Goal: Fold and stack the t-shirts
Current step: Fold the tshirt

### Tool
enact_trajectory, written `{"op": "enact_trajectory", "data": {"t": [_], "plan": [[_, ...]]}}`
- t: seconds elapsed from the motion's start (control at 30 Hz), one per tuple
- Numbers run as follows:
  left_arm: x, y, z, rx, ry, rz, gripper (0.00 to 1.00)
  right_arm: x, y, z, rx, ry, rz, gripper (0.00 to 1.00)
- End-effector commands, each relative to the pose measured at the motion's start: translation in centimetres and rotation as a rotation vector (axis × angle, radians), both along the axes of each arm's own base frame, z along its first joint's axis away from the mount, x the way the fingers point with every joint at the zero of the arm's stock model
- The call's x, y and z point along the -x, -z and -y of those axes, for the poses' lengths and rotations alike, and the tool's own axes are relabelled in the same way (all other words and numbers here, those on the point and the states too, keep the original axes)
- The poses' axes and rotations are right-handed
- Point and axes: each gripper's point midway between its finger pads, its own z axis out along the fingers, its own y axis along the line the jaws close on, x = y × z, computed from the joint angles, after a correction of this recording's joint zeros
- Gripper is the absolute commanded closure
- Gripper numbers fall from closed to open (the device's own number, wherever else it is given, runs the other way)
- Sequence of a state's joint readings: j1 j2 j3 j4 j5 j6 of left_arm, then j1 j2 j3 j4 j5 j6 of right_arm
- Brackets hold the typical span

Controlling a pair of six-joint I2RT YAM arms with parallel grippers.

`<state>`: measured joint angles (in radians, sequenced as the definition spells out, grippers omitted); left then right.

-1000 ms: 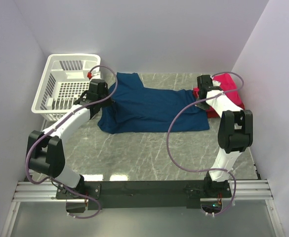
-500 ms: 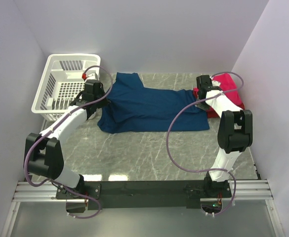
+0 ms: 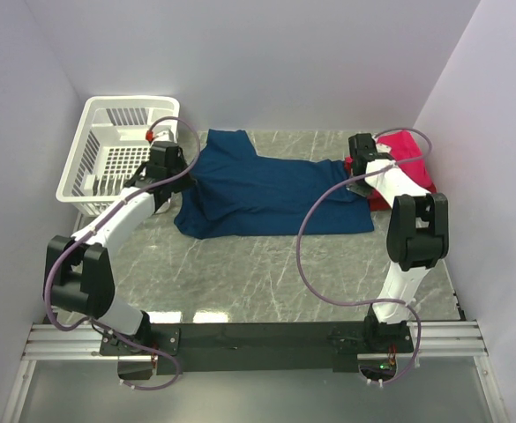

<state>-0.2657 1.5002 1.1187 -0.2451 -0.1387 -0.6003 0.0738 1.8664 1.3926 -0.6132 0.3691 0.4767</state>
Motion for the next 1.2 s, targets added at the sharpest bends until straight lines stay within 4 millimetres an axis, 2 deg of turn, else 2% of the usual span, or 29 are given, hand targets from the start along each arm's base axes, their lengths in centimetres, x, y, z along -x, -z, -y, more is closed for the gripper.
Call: {"op": "enact_trajectory", "data": {"t": [0.0,0.03,0.07,0.1,0.17,0.2,0.33,0.37,0.4,0.43,0.47,0.5,0.53,0.57,0.63,0.67,0.73,0.77,0.8,0.83,0.9,0.93,1.0,1.03,1.1,1.13,1.17], "plan": [[-2.2,-3.0,0.9,0.054,0.015,0.083,0.63,-1.7,-1.8,-0.9,-0.014,-0.039,0.048,0.89],[-2.5,-3.1,1.1,0.058,0.022,0.087,0.57,-1.8,-2.0,-1.5,-0.037,-0.073,0.049,0.86],[-3.0,-4.0,1.4,0.065,0.028,0.108,0.5,-2.0,-2.7,-1.9,-0.052,-0.095,0.066,0.8],[-3.2,-4.6,1.5,0.07,0.034,0.126,0.4,-2.2,-3.2,-2.3,-0.062,-0.117,0.081,0.77],[-3.5,-5.6,2.2,0.084,0.069,0.152,0.34,-2.2,-4.6,-3.3,-0.079,-0.175,0.11,0.7],[-3.6,-6.3,2.4,0.091,0.081,0.172,0.29,-2.2,-5.1,-3.5,-0.08,-0.188,0.121,0.61],[-2.5,-7.8,3.0,0.092,0.112,0.218,0.21,-2.2,-7.8,-4.5,-0.083,-0.246,0.208,0.53],[-1.9,-7.2,3.4,0.087,0.121,0.208,0.2,-2.1,-9.2,-4.8,-0.085,-0.256,0.247,0.52],[-1.2,-7.6,3.6,0.091,0.127,0.22,0.2,-2.0,-9.6,-5.0,-0.086,-0.264,0.27,0.51],[-0.4,-7.4,4.4,0.092,0.143,0.215,0.2,-1.9,-10.2,-5.2,-0.09,-0.271,0.294,0.51],[0.5,-5.9,4.3,0.083,0.133,0.185,0.21,-1.5,-11.9,-5.8,-0.095,-0.29,0.343,0.5],[1.2,-6.0,4.4,0.085,0.128,0.192,0.21,-1.4,-12.0,-6.3,-0.107,-0.306,0.371,0.5],[2.1,-5.2,4.9,0.081,0.135,0.174,0.21,-1.2,-12.5,-6.8,-0.118,-0.325,0.395,0.51],[3.2,-3.3,4.6,0.078,0.121,0.134,0.21,-0.7,-13.8,-7.4,-0.134,-0.347,0.439,0.51],[4.4,-2.6,3.7,0.066,0.077,0.125,0.22,-0.1,-13.9,-10.0,-0.205,-0.421,0.469,0.52],[5.4,-0.8,3.0,0.063,0.05,0.09,0.23,0.3,-14.3,-11.2,-0.236,-0.46,0.488,0.53],[6.3,-0.6,2.0,0.057,0.012,0.104,0.23,1.4,-13.6,-14.9,-0.31,-0.551,0.483,0.53],[7.2,0.6,1.5,0.045,0.006,0.079,0.23,1.6,-13.1,-16.0,-0.325,-0.574,0.471,0.53],[7.5,0.6,1.1,0.038,-0.011,0.084,0.23,2.3,-12.7,-18.5,-0.347,-0.631,0.457,0.53],[7.8,1.0,0.9,0.034,-0.012,0.076,0.23,2.3,-11.4,-19.5,-0.349,-0.641,0.422,0.54],[8.3,2.0,0.7,0.024,-0.012,0.054,0.23,2.9,-10.6,-22.7,-0.374,-0.7,0.389,0.54],[8.5,2.6,0.7,0.021,-0.011,0.039,0.23,3.0,-8.8,-23.9,-0.372,-0.711,0.342,0.55],[8.7,3.2,0.6,0.017,-0.009,0.027,0.23,3.0,-8.0,-25.8,-0.379,-0.732,0.312,0.56],[8.9,3.7,0.6,0.015,-0.008,0.018,0.22,3.7,-6.3,-27.5,-0.373,-0.764,0.268,0.56],[9.0,4.1,0.5,0.009,-0.006,0.014,0.21,3.9,-5.7,-29.0,-0.366,-0.784,0.241,0.56],[9.0,4.2,0.5,0.007,-0.005,0.018,0.21,4.1,-4.3,-29.7,-0.361,-0.794,0.207,0.57],[9.1,4.7,0.4,0.003,-0.005,0.009,0.21,4.5,-4.3,-30.9,-0.366,-0.817,0.202,0.57]]}}
